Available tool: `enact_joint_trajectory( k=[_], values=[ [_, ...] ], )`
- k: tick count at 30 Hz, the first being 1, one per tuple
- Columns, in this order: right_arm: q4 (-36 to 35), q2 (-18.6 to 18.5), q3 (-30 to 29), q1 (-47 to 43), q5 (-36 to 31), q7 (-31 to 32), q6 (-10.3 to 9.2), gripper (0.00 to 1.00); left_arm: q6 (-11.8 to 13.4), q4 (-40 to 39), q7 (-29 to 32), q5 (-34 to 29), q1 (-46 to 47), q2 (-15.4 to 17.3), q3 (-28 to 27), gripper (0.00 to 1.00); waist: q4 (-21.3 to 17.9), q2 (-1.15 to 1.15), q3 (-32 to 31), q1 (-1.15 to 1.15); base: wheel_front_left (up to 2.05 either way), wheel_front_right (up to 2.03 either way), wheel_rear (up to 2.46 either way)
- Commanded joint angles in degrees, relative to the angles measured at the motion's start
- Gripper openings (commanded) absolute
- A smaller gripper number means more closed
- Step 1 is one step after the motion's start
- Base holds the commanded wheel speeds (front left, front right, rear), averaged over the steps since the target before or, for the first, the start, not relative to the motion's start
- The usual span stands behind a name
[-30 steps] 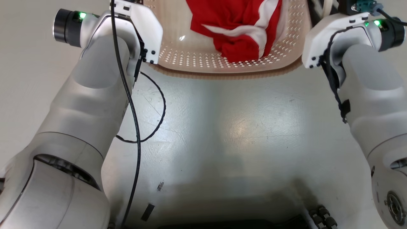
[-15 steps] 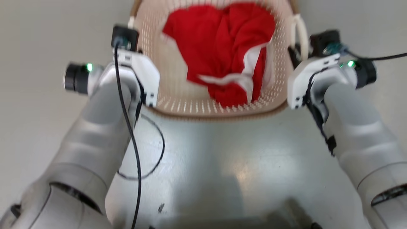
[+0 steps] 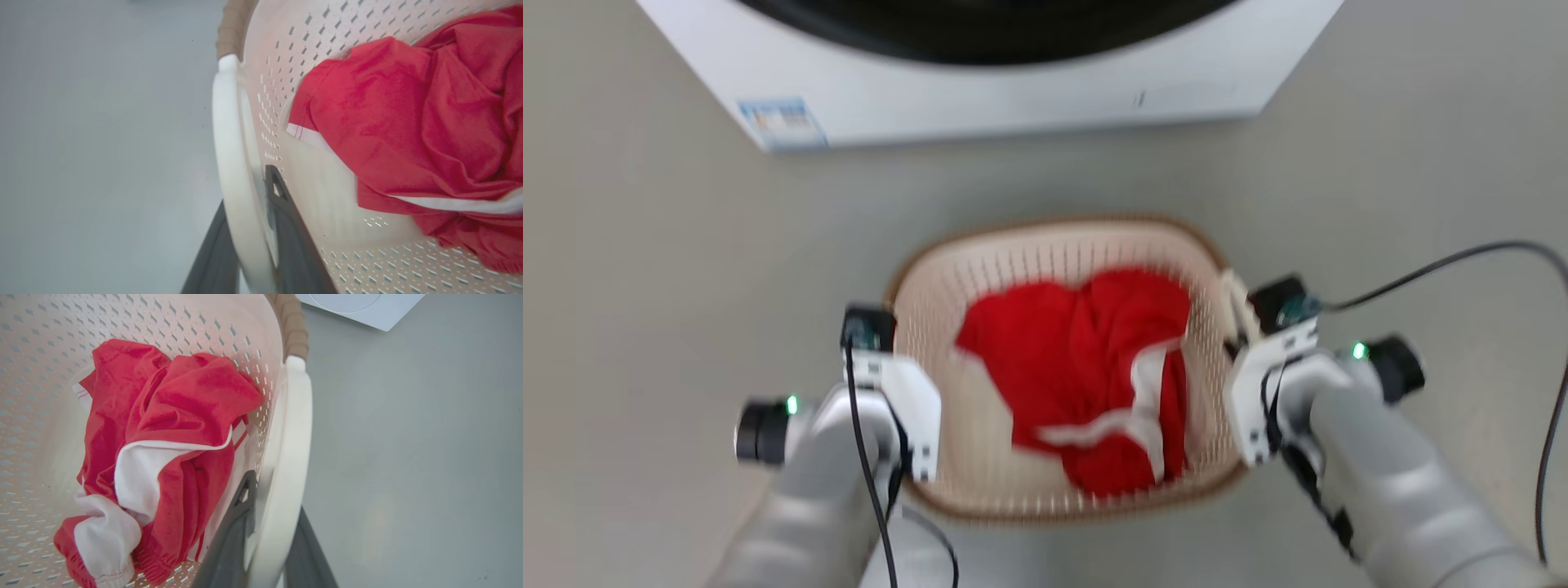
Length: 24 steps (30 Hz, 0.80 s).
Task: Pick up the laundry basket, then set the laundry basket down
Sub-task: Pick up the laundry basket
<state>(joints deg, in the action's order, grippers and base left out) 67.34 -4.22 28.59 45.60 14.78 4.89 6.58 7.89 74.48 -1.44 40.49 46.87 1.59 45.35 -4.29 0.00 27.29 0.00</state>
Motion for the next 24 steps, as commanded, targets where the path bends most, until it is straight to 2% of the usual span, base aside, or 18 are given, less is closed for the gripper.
enact_joint_trajectory(
  k=[1, 4, 13, 24],
  values=[
    [-1.2, 1.3, 2.4, -4.1, 0.0, 1.3, 0.91, 0.0, 1.2, -0.6, -0.1, 0.6, -2.1, 1.3, -0.3, 0.0, -1.1, 0.0, -10.2, 0.0, 0.0, 0.0, 0.0],
    [-1.6, 1.3, 3.8, -7.5, 0.7, 3.0, 0.91, 0.0, 0.9, -2.7, 1.2, 1.5, -6.4, 1.3, 1.4, 0.0, -1.1, 0.0, -14.9, 0.0, 0.0, 0.0, 0.0],
    [-4.1, 1.3, 7.6, -14.0, 1.6, 7.2, 0.91, 0.0, 1.7, -5.1, 3.1, 3.8, -13.3, 1.3, 5.5, 0.0, -0.9, 0.0, -23.2, 0.0, 0.0, 0.0, 0.0],
    [-6.0, 1.3, 9.7, -17.1, 3.6, 10.0, 0.91, 0.0, 2.1, -5.4, 2.7, 6.6, -15.8, 1.3, 8.2, 0.0, -0.7, 0.0, -26.4, 0.0, 0.0, 0.0, 0.0]
  ],
)
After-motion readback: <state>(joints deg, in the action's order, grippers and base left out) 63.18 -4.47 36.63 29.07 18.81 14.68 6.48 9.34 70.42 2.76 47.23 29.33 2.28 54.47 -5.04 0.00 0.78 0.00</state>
